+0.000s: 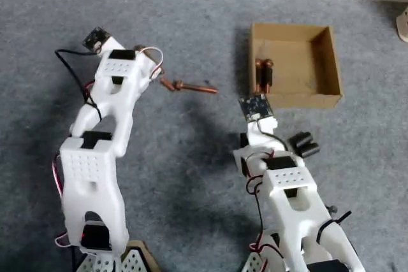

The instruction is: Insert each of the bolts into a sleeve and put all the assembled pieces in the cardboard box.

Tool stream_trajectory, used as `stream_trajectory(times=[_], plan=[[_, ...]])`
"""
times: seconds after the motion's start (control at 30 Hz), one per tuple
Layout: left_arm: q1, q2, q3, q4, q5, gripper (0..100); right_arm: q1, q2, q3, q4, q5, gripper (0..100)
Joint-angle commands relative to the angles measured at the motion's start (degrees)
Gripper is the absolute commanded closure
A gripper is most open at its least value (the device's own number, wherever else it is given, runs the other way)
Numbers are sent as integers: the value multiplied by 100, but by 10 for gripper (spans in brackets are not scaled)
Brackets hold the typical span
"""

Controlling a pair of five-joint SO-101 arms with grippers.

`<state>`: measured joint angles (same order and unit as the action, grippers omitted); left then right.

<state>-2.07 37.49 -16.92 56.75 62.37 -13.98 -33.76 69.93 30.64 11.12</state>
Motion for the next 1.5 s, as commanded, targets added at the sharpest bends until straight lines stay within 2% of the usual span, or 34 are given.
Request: stream_trajectory(times=[0.0,0.37,0.77,1.37,1.47], plan=[[154,84,-637,-79,62,863,-57,-136,-40,-101,-18,993],[295,13,-1490,1055,53,860,-57,-127,233,-558,-18,993],[251,664,-1604,615,62,861,-31,-127,259,-558,-18,993],[-171,866,-1666,651,299,864,-22,-189,426,-567,-9,993],[-171,866,-1666,651,290,943,-22,-189,435,-567,-9,993]])
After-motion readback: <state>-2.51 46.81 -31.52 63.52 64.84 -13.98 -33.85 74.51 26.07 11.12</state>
